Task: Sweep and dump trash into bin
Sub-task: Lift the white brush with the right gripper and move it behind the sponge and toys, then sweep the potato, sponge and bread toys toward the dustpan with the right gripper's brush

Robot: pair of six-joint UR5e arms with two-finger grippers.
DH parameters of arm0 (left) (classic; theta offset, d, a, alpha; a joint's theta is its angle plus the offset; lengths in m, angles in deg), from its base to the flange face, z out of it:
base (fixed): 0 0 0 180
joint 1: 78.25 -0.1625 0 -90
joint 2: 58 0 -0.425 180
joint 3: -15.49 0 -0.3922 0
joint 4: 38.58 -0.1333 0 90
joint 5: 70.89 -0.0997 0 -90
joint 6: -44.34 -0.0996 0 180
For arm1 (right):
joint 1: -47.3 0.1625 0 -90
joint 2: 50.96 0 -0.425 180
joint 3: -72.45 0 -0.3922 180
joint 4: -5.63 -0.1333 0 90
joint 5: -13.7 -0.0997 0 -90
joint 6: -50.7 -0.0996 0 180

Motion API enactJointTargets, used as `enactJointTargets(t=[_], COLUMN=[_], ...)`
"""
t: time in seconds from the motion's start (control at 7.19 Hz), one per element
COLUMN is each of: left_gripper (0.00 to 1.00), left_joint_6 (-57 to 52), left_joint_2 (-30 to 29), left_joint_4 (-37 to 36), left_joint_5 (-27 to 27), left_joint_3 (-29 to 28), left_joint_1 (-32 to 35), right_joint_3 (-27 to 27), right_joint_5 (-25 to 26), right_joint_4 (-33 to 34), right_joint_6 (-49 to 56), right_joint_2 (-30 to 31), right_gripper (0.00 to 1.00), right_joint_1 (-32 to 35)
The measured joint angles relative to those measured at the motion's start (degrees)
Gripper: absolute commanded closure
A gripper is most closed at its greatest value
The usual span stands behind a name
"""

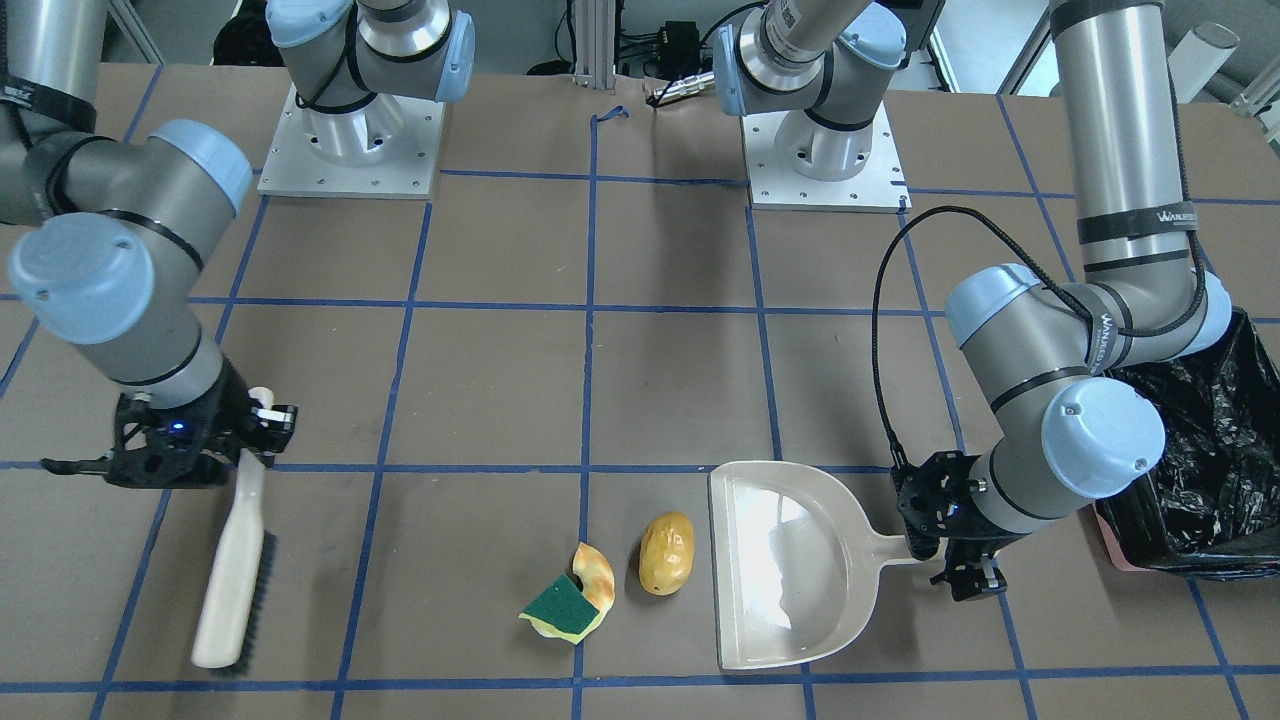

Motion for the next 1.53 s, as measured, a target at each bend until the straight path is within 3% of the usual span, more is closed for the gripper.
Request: enactJointTargets(t=[0.14,0.56,0.83,1.53], left_gripper=[0.69,0.74,0.74,0.74], left_joint_6=[-0.04,-0.06,-0.06,-1.21], left_joint_2=[0.01,0.01,0.01,-0.55], left_joint_4=[-0.24,-0.32,-0.32,-0.32], left_joint_5=[0.0,-0.61,-1.32,-2.17], left_joint_3=[-0.1,-0.57,-0.55,-0.8], left_joint_1=[-0.11,0.01,0.33,0.53], right_joint_3=[-0.71,-8.69,-14.54,-18.73], right_joint_5=[-2.22,-1.86,-2.77,-4.94], right_joint_4=[0.06,-4.74,-9.03,-10.33], right_joint_6=[-3.69,-15.95,-22.48,-29.08], right_joint_2=[-0.7,-7.24,-12.11,-14.63], right_gripper=[1.0,1.0,1.0,1.0], right_joint_1=[4.38,14.39,17.26,21.89])
